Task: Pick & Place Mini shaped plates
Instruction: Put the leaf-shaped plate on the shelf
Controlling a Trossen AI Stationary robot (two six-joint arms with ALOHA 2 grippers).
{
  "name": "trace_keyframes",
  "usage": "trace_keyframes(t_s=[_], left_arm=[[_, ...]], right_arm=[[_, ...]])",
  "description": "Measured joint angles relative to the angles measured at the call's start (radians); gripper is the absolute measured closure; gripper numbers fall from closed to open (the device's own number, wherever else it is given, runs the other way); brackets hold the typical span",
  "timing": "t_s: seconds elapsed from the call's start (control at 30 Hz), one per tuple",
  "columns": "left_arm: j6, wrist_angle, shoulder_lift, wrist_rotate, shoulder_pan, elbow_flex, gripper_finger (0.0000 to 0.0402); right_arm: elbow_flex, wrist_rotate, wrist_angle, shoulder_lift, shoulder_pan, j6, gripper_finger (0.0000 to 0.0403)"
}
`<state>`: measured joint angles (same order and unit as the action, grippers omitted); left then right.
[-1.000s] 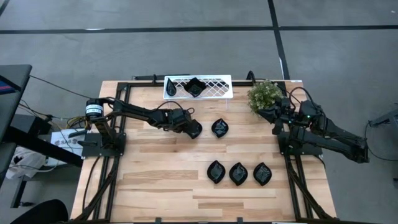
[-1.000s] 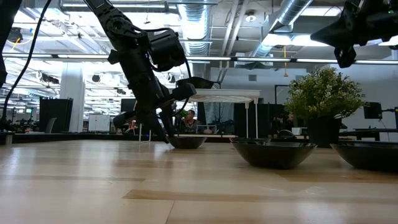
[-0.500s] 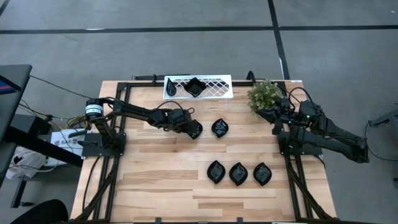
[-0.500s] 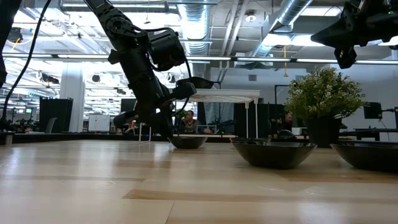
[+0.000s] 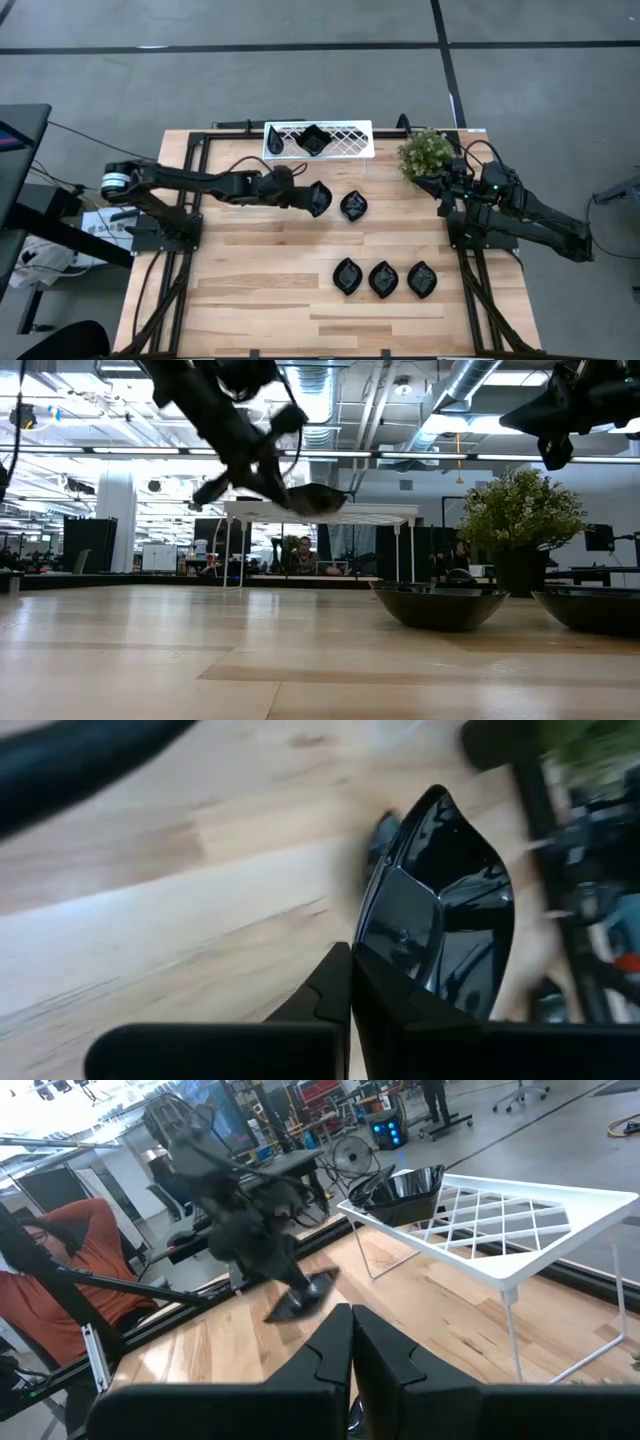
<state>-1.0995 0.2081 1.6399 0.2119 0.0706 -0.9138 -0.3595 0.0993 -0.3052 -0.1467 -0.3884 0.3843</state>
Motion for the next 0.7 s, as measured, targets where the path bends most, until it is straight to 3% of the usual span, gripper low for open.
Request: trace_keyframes(t_s=[0.33,0.47,0.7], left_arm=[[0.052,-0.168,-0.076,0.129,-0.066,-0.001,0.0397],[0.072,-0.172,-0.076,0.146,-0.065,-0.001,0.0397],[0.134,-0.183,-0.076,0.206,-0.065,-0.001,0.0398]], right_arm=[[0.000,0.034,0.176,-0.090,0.046,-0.001,0.0397],[-0.002,0.033,0.267,-0.189,0.082,-0.028,0.0397],[-0.114,-0.026,0.268,-0.407,0.137,-0.138,0.0395]])
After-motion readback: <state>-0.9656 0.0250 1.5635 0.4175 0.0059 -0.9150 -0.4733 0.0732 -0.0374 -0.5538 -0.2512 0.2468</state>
